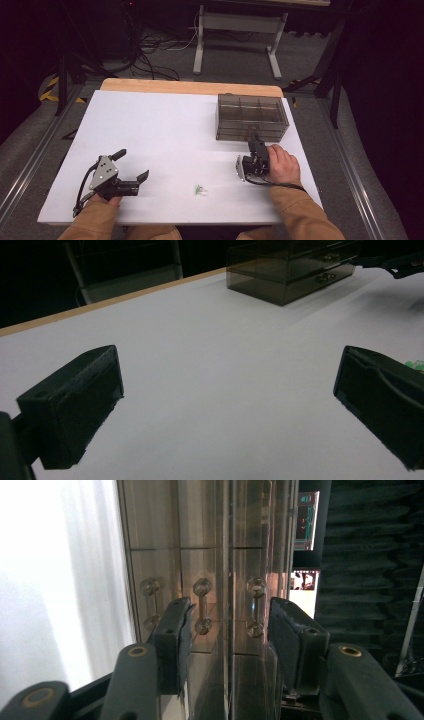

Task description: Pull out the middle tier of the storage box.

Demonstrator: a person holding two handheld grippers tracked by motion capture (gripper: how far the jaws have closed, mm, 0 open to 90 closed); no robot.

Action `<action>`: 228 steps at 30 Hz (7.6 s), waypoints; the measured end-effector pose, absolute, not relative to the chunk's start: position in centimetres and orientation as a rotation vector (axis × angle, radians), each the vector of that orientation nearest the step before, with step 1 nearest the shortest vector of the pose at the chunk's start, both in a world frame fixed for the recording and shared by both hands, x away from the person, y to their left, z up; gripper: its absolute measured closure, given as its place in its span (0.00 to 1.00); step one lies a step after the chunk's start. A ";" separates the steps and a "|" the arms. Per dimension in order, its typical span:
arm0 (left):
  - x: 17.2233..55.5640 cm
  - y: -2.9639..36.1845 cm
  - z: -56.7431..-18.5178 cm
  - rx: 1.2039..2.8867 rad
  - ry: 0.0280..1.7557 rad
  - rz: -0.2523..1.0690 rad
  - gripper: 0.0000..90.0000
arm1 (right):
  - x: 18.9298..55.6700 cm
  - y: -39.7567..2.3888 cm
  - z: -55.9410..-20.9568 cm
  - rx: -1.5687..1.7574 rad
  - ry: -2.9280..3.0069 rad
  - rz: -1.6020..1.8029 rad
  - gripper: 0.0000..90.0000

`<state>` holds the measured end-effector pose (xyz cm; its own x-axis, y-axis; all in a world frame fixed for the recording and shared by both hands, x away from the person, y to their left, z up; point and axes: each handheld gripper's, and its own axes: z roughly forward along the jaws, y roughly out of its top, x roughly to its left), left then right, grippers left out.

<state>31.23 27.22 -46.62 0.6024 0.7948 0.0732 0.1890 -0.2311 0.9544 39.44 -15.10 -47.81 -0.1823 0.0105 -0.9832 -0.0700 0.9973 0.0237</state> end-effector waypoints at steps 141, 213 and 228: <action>31.3 27.2 -46.6 1.743 0.810 0.700 0.01 | 37.0 -16.2 -46.9 0.154 1.834 0.360 0.61; 31.3 27.2 -46.6 1.744 0.815 0.690 0.01 | 37.8 -22.0 -44.1 0.639 2.244 1.555 0.09; 31.3 27.3 -46.6 1.745 0.816 0.690 0.00 | 38.8 -23.1 -44.0 0.721 2.208 1.671 0.03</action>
<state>31.26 27.25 -46.63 0.6022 0.7957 0.0648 0.1957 -0.2258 0.9543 38.82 -23.08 -44.02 -0.8363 0.5431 0.0752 0.2199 0.2067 0.9534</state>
